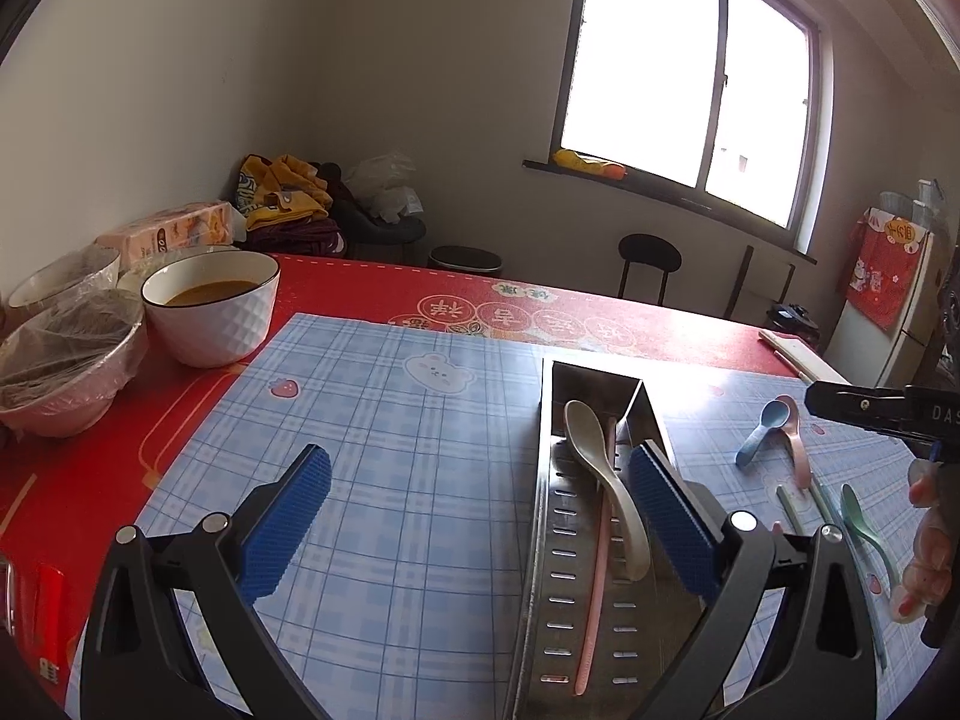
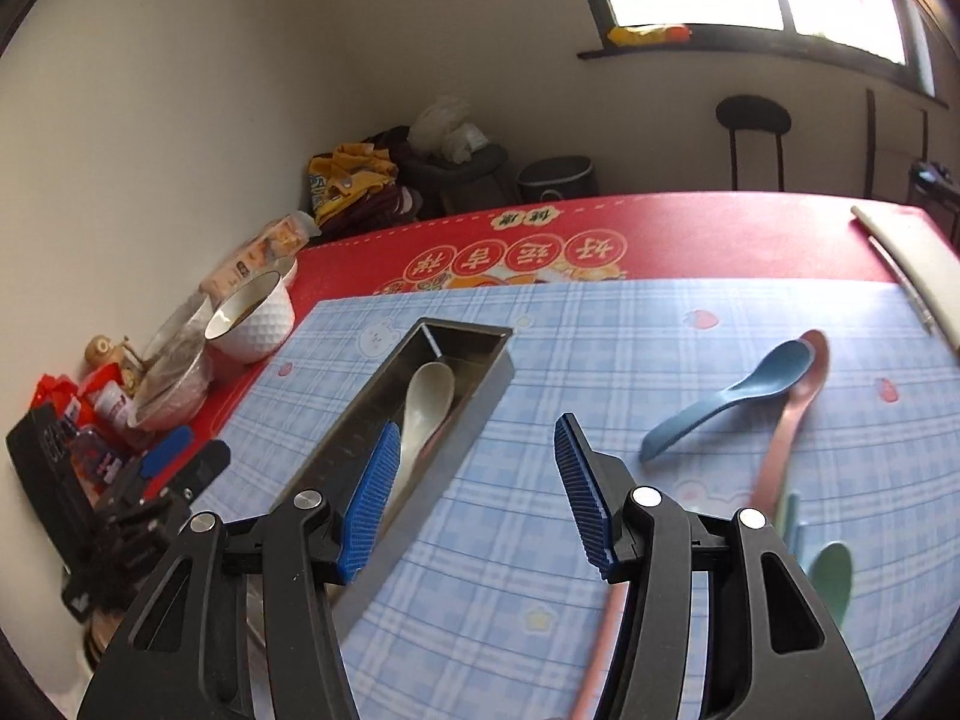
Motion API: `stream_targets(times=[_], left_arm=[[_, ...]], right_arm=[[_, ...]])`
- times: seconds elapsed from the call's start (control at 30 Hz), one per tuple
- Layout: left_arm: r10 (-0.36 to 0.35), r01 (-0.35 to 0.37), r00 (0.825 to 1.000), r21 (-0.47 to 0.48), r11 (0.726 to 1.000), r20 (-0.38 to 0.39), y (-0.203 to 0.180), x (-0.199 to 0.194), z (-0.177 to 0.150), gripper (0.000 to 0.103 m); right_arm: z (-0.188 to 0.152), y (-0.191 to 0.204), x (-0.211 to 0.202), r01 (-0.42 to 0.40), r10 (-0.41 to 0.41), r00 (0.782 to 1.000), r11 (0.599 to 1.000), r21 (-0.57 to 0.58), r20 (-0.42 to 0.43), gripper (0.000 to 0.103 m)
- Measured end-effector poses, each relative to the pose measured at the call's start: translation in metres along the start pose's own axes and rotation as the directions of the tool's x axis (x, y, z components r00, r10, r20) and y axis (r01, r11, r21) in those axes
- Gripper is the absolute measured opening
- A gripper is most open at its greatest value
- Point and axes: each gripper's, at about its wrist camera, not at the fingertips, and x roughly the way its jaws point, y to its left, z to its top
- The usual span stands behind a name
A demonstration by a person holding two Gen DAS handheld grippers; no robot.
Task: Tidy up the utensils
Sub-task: 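Move the left gripper to the second pink chopstick and close on it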
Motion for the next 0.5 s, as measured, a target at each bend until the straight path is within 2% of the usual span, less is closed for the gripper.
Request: stream_targets(times=[0.1,0.17,0.27,0.33,0.43,0.5], left_arm=[[-0.017,0.016,1.000,0.028,0.999,0.015,-0.010,-0.004,-0.001,0.097],[-0.004,0.004,1.000,0.036,0.999,0.024,-0.019,-0.009,0.001,0.096],[-0.007,0.004,0.999,0.062,0.998,0.047,-0.041,-0.025,0.003,0.088],[-0.032,0.029,0.999,0.077,0.997,0.042,-0.063,-0.036,0.003,0.084],[-0.076,0.077,0.997,0.096,0.992,-0.016,-0.099,-0.041,-0.004,0.079],[-0.123,0.131,0.989,0.103,0.986,-0.077,-0.124,-0.038,-0.013,0.076]], right_arm=[[-0.018,-0.027,-0.029,0.075,-0.070,0.995,0.995,-0.070,0.067,0.053],[-0.031,-0.047,-0.043,0.114,-0.107,0.990,0.990,-0.078,0.092,0.053],[-0.047,-0.078,-0.061,0.162,-0.156,0.981,0.985,-0.053,0.111,0.053],[-0.054,-0.095,-0.069,0.186,-0.180,0.976,0.982,-0.043,0.119,0.053],[-0.061,-0.115,-0.077,0.200,-0.194,0.973,0.979,-0.041,0.125,0.053],[-0.062,-0.124,-0.081,0.214,-0.206,0.968,0.976,-0.041,0.142,0.053]])
